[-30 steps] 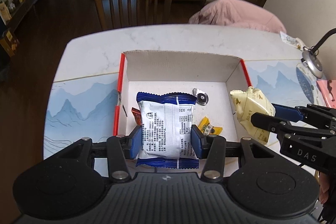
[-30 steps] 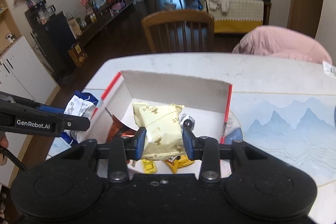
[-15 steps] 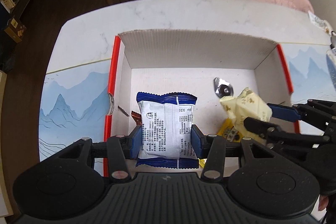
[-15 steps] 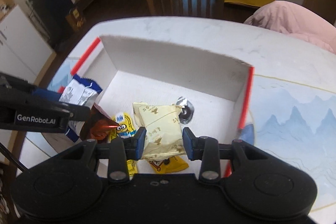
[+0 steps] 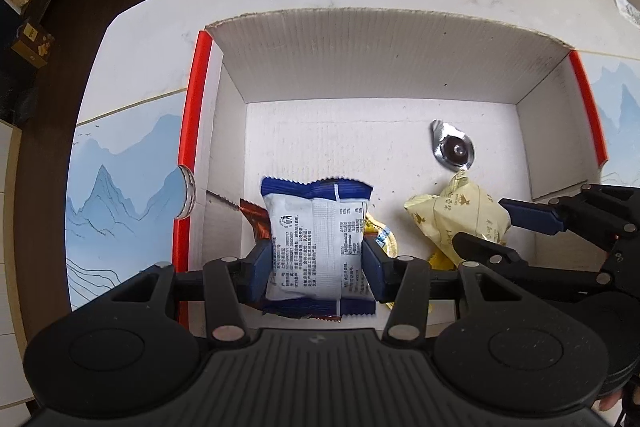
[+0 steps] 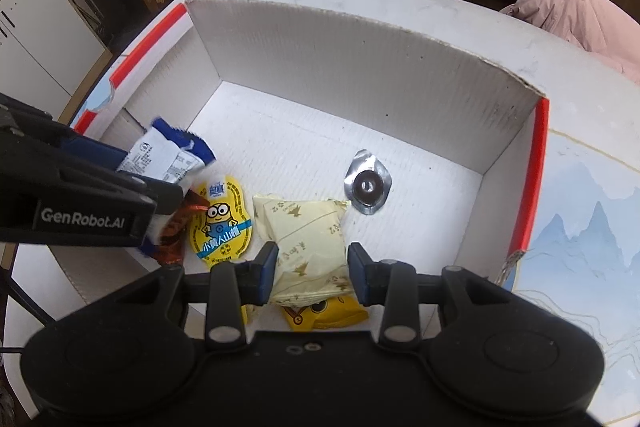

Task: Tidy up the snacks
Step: 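Carry both packets into the red box and open both grippers, then withdraw both tools from the box toward the remaining snacks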

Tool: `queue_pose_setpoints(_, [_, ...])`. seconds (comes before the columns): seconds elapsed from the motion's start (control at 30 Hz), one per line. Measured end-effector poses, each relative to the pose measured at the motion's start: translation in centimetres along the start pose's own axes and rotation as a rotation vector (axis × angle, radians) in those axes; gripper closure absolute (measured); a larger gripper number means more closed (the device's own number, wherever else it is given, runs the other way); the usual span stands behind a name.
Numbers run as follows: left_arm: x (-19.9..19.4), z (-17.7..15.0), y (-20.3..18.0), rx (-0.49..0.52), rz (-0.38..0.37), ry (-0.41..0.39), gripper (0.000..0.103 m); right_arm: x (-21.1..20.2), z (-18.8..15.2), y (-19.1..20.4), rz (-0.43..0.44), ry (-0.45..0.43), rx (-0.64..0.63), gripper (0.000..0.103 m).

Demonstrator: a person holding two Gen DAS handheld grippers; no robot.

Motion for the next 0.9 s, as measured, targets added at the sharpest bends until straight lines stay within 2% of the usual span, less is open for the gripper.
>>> queue_pose_setpoints(0.23, [0.1,0.0,-0.4,0.003,-0.001,-0.005,0.055,0.3,0.0,-0.3,0.024,0.008,0.009,0.066])
queue_pose_setpoints(0.37, [-0.3,-0.4,-0.1,-0.003,-0.018,-0.016,0.049,-0.1,-0.1,-0.4,0.027,-0.006,0.020,0.065])
queue_pose_setpoints(0.47, [-0.9,-0.7,0.0,0.000,-0.035,-0.032,0.049,-1.0,-0.2,-0.6,0.043,-0.019,0.046,0.065])
queue_pose_setpoints(0.6, [-2.5,-1.3,-0.1,-0.002,-0.070,-0.074,0.048,-2.9,-0.5,-0.7,0.038,-0.053,0.064,0.064])
queue_pose_setpoints(0.9, [-7.2,-3.7,-0.8,0.065,-0.131,-0.180,0.046,-8.4,-2.6,-0.7,0.019,-0.137,0.124,0.064])
Point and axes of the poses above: each gripper's, at about its wrist camera, not at the fingertips, and x roughly the way its jaws point, y to its left, z to its top, the point moved 4 cm from there along x, roughly the way its jaws point, and after that the axes turned 11 degrees about -z, right-handed, at the moved point
